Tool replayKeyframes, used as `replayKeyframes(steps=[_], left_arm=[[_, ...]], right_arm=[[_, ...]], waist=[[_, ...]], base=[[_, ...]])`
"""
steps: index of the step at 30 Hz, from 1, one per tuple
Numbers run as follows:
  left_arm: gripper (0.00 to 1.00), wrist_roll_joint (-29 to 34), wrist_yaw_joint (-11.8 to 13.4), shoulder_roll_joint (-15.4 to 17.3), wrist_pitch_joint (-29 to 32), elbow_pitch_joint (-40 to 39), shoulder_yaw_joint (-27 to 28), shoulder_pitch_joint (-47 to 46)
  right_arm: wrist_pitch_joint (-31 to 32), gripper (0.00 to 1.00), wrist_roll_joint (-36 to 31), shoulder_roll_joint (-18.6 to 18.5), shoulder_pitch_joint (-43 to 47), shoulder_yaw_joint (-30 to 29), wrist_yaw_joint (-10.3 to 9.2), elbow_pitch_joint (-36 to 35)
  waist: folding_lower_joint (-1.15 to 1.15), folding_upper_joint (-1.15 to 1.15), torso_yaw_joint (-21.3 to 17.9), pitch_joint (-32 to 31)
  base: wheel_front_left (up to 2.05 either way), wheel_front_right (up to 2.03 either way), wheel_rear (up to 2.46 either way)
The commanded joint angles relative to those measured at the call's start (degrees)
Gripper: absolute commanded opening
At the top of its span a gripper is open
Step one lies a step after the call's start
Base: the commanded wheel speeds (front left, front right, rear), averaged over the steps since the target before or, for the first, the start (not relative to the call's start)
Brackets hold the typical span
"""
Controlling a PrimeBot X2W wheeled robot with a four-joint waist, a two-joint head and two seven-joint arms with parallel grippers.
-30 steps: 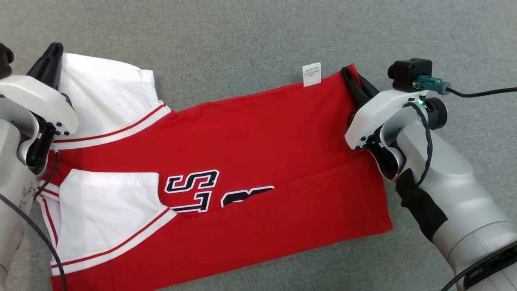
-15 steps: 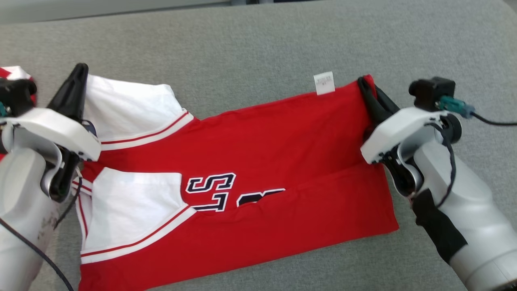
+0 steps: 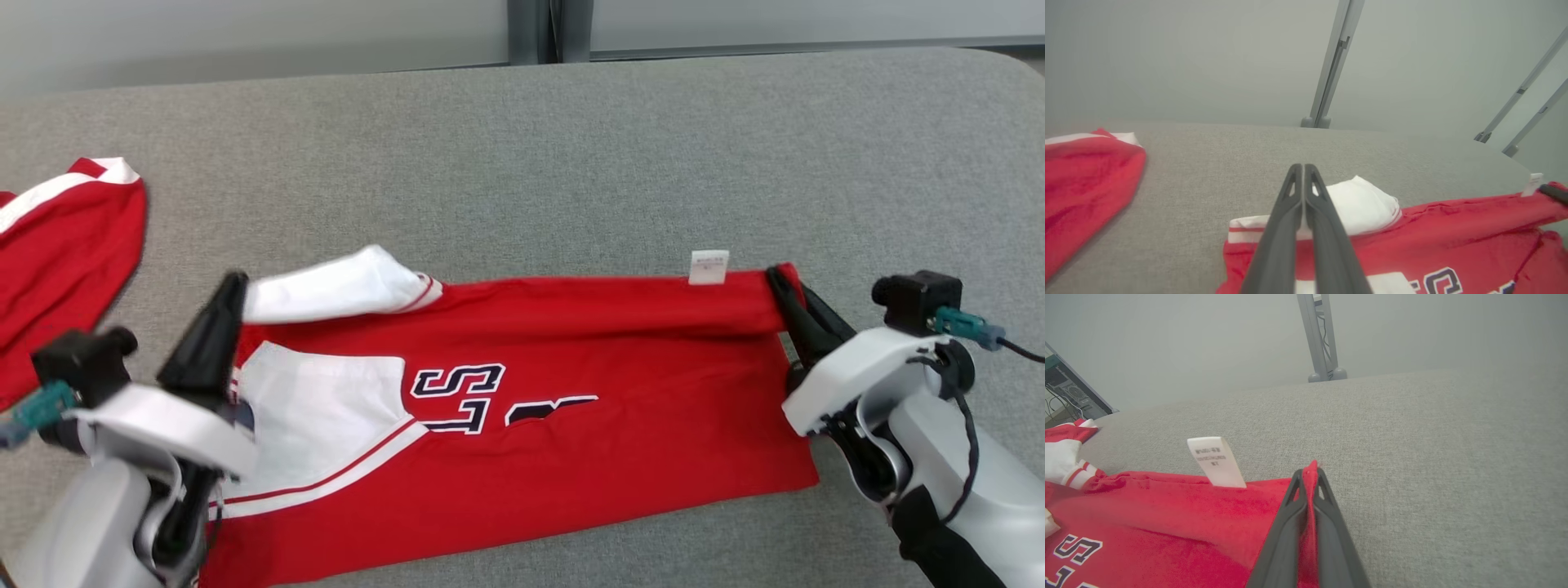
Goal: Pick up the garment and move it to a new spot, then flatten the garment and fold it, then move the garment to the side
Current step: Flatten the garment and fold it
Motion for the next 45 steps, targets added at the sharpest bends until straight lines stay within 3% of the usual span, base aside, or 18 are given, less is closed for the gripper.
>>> replayKeyframes(steps=[1, 9, 23, 28, 35, 45], left_arm=[[0.0, 0.38, 0.66, -0.17, -0.22, -2.19, 0.91, 3.29], [0.0, 0.83, 1.78, -3.16, -0.23, -9.16, 5.68, 12.09], [0.0, 3.58, 1.13, -7.81, -0.23, -16.83, 11.36, 20.79], [0.0, 4.37, 0.74, -8.39, -0.24, -18.57, 12.63, 22.16], [0.0, 4.61, 0.29, -9.22, -0.21, -19.73, 12.03, 23.0], [0.0, 3.87, -0.23, -10.85, -0.07, -16.18, 9.78, 24.49]], right_arm=[[-0.3, 0.0, 1.29, -1.2, 1.51, 0.21, -0.01, -0.14], [-0.31, 0.0, 2.73, -2.86, 4.09, 0.32, -0.01, -0.38], [-0.31, 0.0, -2.54, -4.06, 7.51, -4.15, -0.01, -5.98], [-0.3, 0.0, -4.58, -4.0, 7.1, -3.3, -0.01, -5.48], [-0.31, 0.0, -12.16, -4.31, 5.03, -1.85, -0.01, -4.26], [-0.3, 0.0, -13.14, -5.79, 10.42, -4.44, -0.01, -7.51]], waist=[[0.0, 0.0, 0.39, -0.5], [0.0, 0.0, 1.64, -1.43], [0.0, 0.0, 3.65, -3.36], [0.0, 0.0, 3.9, -3.74], [0.0, 0.0, 5.56, -4.18], [0.0, 0.0, 6.8, -4.88]], base=[[0.0, 0.0, 0.0], [0.0, 0.0, 0.0], [0.0, 0.0, 0.0], [0.0, 0.0, 0.0], [0.0, 0.0, 0.0], [0.0, 0.0, 0.0]])
